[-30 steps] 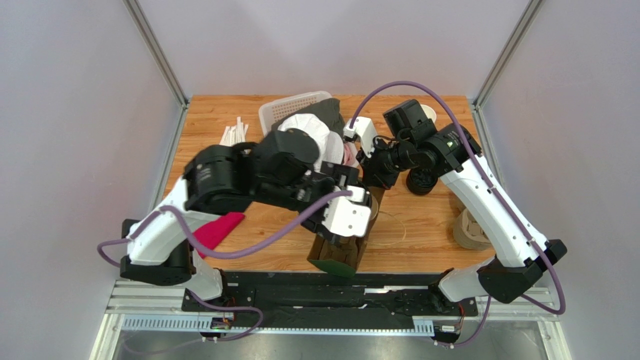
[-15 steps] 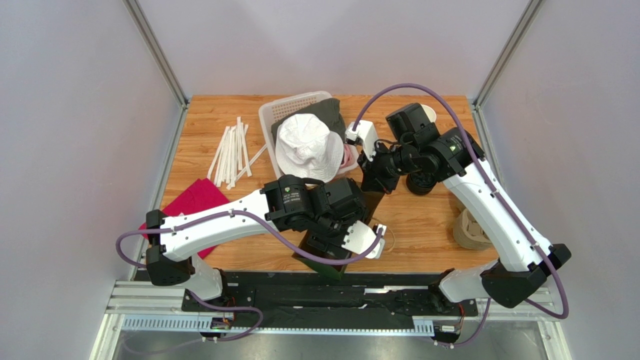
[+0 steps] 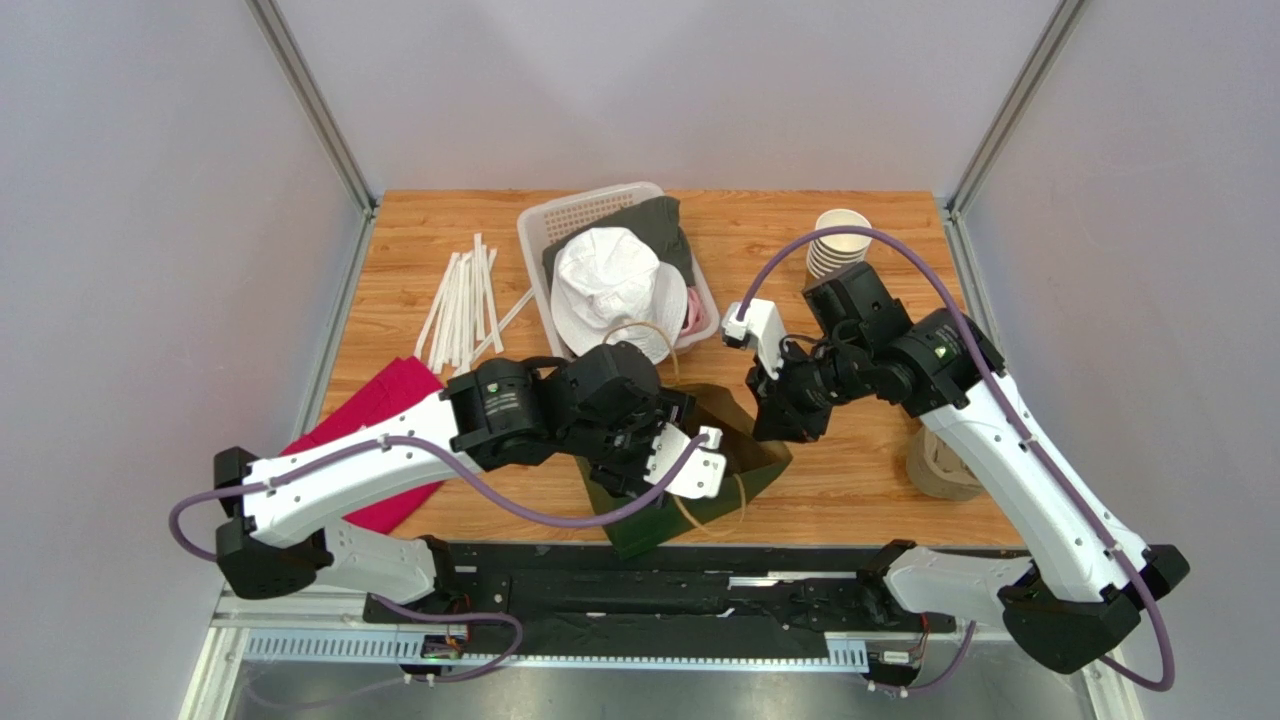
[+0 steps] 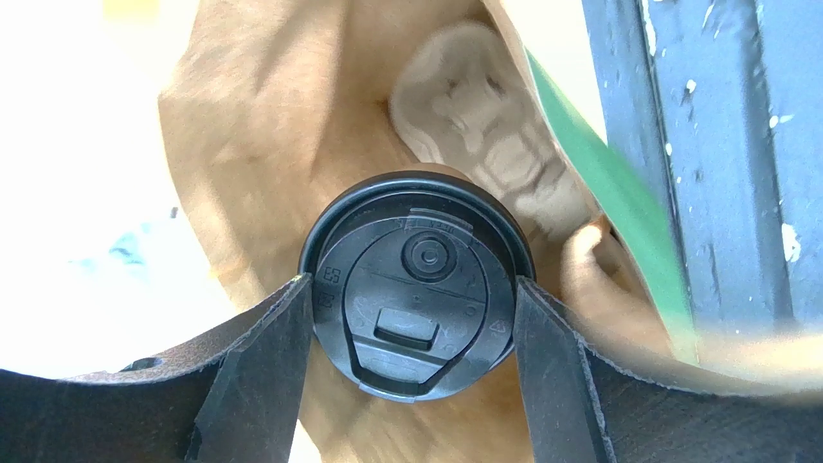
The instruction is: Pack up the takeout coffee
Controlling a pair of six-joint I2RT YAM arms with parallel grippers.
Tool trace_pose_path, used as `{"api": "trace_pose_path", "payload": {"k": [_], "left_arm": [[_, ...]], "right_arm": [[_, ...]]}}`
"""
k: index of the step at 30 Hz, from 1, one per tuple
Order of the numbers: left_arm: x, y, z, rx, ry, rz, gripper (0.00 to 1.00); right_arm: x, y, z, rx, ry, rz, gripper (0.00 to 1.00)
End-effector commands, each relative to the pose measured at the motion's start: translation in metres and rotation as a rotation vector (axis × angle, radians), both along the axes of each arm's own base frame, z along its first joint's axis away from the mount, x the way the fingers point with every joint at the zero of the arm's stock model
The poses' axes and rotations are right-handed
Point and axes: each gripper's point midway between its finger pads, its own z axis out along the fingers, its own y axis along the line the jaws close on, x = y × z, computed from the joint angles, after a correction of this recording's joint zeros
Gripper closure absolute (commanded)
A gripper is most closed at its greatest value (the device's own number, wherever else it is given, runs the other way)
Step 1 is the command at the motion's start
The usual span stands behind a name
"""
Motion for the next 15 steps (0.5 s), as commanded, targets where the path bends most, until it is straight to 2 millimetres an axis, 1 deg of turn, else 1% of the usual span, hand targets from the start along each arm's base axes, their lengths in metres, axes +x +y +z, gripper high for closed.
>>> {"api": "trace_pose_path", "payload": {"k": [1, 2, 3, 4, 5, 6, 8, 9, 10, 11, 12, 13, 15], "left_arm": [[-0.007, -0.010, 0.019, -0.116, 0.001, -0.036, 0.62], [-0.008, -0.011, 0.019, -0.117, 0.004, -0.039, 0.62], [-0.008, -0.011, 0.018, -0.115, 0.008, -0.040, 0.62], [-0.009, -0.011, 0.018, -0.117, 0.013, -0.044, 0.62], [-0.010, -0.011, 0.018, -0.121, 0.015, -0.047, 0.62], [-0.011, -0.011, 0.018, -0.122, 0.019, -0.051, 0.62], [-0.014, -0.010, 0.016, -0.130, 0.024, -0.059, 0.62], [-0.014, -0.010, 0.015, -0.128, 0.027, -0.062, 0.62], [-0.014, -0.010, 0.015, -0.135, 0.029, -0.062, 0.62], [-0.014, -0.010, 0.016, -0.143, 0.028, -0.061, 0.62], [-0.014, -0.009, 0.016, -0.147, 0.035, -0.059, 0.62], [-0.014, -0.009, 0.017, -0.149, 0.037, -0.056, 0.62], [-0.012, -0.008, 0.018, -0.157, 0.043, -0.049, 0.62]], "right_arm": [[-0.013, -0.002, 0.003, 0.031, 0.008, 0.033, 0.80], [-0.017, -0.003, 0.004, 0.031, 0.019, 0.043, 0.74], [-0.020, -0.003, 0.005, 0.032, 0.020, 0.062, 0.62], [-0.022, -0.003, 0.008, 0.040, 0.018, 0.080, 0.58], [-0.021, -0.003, 0.009, 0.034, 0.021, 0.077, 0.55], [-0.018, -0.003, 0.015, 0.042, -0.004, 0.072, 0.49], [-0.004, -0.002, 0.021, 0.037, -0.059, 0.044, 0.46], [0.002, 0.000, 0.028, 0.045, -0.087, 0.033, 0.41], [0.010, 0.001, 0.033, 0.058, -0.115, 0.012, 0.39], [0.014, 0.003, 0.039, 0.070, -0.129, 0.003, 0.37], [0.016, 0.004, 0.044, 0.083, -0.139, -0.007, 0.35], [0.017, 0.008, 0.057, 0.120, -0.159, -0.012, 0.35], [0.012, 0.012, 0.068, 0.162, -0.162, -0.006, 0.35]]}}
